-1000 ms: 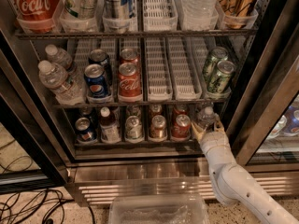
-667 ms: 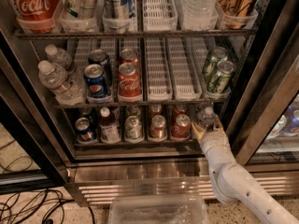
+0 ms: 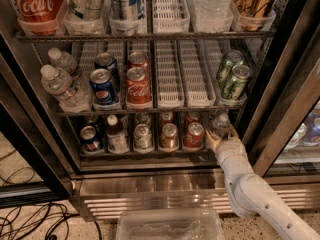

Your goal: Pick water bottle from bottom shelf of fridge

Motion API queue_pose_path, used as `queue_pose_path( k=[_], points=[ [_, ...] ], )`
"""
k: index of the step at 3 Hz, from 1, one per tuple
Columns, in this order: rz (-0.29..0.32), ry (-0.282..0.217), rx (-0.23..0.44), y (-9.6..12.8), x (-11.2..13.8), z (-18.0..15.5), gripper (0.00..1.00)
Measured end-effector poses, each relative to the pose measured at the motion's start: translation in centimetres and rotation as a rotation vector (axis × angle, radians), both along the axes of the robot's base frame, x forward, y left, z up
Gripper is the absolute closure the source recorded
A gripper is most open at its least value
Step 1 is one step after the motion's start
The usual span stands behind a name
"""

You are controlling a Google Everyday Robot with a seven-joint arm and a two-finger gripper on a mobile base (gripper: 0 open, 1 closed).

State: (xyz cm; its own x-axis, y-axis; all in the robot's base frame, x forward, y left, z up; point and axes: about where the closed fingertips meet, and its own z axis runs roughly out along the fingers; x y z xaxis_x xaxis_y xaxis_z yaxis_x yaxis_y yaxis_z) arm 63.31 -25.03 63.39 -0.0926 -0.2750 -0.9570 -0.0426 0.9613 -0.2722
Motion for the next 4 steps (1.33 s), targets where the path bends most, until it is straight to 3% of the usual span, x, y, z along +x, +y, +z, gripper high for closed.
queue_pose_path(
  k=[4],
  points=[
    [0.076, -0.053, 0.061, 1.7, -2.7, 3.6, 1.0]
  ],
)
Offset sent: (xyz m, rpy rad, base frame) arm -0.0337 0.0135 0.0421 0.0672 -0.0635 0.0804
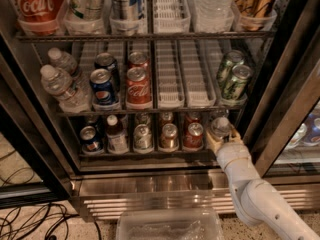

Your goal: Pick water bottle from bottom shelf of fridge

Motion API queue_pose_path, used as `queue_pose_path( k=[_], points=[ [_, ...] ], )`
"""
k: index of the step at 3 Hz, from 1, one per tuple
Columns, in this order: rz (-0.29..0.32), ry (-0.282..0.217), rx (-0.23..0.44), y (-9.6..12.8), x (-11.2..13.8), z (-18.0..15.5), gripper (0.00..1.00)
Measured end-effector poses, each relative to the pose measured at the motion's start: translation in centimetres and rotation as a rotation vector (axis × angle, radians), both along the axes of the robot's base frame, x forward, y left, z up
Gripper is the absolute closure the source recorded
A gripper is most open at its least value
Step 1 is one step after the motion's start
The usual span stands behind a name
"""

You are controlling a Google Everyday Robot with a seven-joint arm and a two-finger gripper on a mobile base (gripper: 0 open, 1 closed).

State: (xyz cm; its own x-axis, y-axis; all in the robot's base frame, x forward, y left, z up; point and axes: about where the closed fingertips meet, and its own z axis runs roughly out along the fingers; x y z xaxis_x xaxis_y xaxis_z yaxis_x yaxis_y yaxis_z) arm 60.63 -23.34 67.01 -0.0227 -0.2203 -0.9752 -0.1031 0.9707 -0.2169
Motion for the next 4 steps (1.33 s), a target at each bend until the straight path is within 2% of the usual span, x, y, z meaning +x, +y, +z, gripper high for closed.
queue_pose_path(
  k=[1, 2, 3, 4],
  points=[
    [0.059, 0.026, 0.007, 0.2, -2.3, 1.6, 1.0],
    [0.135, 0.117, 0.017, -0.8, -6.4, 2.6, 1.0],
    [0.159, 0.159, 0.018, -1.6, -8.5, 2.6, 1.0],
    [0.163, 0.16, 0.015, -1.5, -8.4, 2.4, 1.0]
  ],
)
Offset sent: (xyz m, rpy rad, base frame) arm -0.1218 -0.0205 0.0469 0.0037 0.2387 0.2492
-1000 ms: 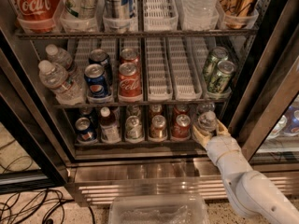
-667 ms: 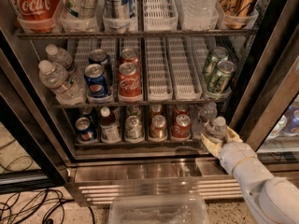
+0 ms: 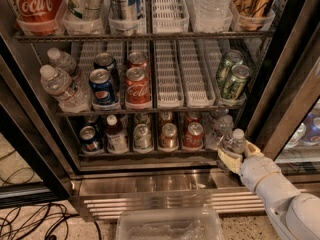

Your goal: Pick water bottle from bottom shelf of fridge

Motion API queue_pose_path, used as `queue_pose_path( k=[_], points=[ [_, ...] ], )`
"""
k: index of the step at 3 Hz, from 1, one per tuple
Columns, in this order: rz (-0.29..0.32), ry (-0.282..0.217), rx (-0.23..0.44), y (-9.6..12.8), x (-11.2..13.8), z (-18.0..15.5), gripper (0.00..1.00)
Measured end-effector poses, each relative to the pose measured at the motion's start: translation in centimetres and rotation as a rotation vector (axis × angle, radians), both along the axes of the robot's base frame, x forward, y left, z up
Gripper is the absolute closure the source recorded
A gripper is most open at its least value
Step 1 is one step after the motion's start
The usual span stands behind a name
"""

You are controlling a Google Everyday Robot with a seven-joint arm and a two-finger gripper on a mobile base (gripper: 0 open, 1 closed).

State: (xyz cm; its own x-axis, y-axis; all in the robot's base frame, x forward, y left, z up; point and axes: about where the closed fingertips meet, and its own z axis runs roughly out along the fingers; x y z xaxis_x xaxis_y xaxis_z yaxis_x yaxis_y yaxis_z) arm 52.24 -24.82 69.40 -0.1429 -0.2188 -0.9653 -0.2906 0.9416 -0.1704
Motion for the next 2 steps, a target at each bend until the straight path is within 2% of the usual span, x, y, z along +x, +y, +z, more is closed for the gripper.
queue_pose_path(
  k=[2],
  points=[
    [0.004, 0.002, 0.0, 0.13, -0.04, -0.57, 1.0]
  ],
)
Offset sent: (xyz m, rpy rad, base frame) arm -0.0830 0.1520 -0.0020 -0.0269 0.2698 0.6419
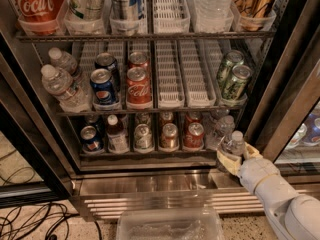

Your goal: Pick water bottle from bottom shelf of fridge

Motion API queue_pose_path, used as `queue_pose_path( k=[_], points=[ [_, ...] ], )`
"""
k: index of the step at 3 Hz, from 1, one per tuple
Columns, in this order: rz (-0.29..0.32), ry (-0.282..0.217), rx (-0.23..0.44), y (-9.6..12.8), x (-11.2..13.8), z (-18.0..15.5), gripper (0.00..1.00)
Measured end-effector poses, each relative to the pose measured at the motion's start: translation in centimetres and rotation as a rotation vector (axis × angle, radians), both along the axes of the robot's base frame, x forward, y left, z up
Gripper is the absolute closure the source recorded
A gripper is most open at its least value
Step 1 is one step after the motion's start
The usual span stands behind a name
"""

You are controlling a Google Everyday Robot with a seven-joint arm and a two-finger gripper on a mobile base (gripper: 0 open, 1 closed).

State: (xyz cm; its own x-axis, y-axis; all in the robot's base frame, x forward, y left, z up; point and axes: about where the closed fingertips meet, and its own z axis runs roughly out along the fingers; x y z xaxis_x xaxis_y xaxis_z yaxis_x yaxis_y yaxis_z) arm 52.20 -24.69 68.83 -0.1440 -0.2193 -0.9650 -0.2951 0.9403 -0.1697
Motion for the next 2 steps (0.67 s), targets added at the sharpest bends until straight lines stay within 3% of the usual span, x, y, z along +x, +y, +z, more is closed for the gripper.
queue_pose_path(
  k=[1, 2],
  points=[
    [0.131, 0.11, 0.011, 4.36, -1.22, -2.51, 1.0],
    [0.131, 0.11, 0.011, 4.36, -1.22, -2.51, 1.0]
  ],
)
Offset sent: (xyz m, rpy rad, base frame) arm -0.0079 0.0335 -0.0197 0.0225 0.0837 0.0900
